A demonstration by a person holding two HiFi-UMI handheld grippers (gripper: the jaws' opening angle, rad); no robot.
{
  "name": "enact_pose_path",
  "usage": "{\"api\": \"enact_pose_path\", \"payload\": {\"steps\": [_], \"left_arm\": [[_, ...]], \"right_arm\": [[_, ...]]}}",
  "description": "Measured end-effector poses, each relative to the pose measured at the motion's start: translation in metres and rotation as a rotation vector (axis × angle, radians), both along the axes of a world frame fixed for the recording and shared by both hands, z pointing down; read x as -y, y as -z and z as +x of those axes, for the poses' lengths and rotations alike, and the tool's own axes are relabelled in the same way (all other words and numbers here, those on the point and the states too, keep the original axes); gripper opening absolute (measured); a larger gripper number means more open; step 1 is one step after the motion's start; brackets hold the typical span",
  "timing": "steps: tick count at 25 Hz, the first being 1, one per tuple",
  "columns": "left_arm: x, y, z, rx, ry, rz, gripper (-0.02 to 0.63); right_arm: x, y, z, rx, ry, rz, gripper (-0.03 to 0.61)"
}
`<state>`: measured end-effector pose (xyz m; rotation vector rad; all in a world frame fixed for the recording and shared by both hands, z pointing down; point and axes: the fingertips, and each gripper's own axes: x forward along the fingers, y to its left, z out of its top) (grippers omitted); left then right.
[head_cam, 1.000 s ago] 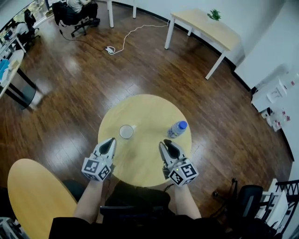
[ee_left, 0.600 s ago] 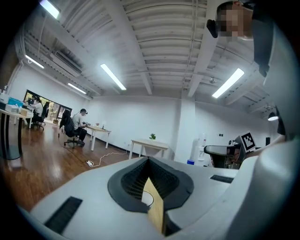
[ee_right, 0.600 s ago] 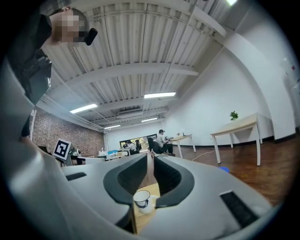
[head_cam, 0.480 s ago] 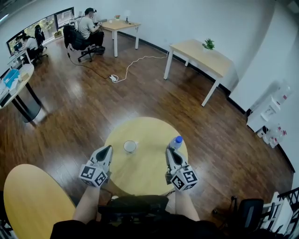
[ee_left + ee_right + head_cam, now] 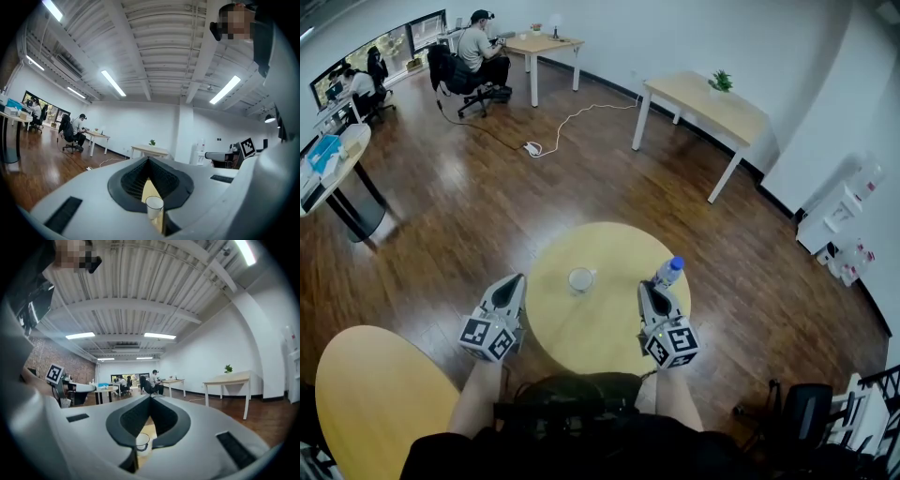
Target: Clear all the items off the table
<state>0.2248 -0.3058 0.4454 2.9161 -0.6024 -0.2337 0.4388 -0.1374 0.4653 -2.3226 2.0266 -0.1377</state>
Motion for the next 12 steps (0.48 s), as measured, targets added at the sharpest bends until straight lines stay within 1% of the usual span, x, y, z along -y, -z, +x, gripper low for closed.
{"api": "enact_pose_path", "payload": {"steps": [2,6,9,12], "left_arm": [[0.003,-0.001,-0.006,-0.01,0.008,-0.017,0.002],[0.013,-0.008,-0.021,-0.039,0.031,-0.059,0.002],[0.02,-0.005,-0.035,-0.067,0.062,-0.054,0.002],[0.027,-0.005,-0.044,-0.07,0.067,-0.055,0.002]], "right_arm": [[0.001,-0.002,-0.003,-0.016,-0.003,-0.021,0.0],[0.004,-0.004,-0.007,-0.012,0.0,-0.019,0.0],[0.006,-0.003,-0.01,-0.01,0.002,-0.008,0.001],[0.008,-0.003,-0.01,-0.004,-0.003,0.0,0.0]]}}
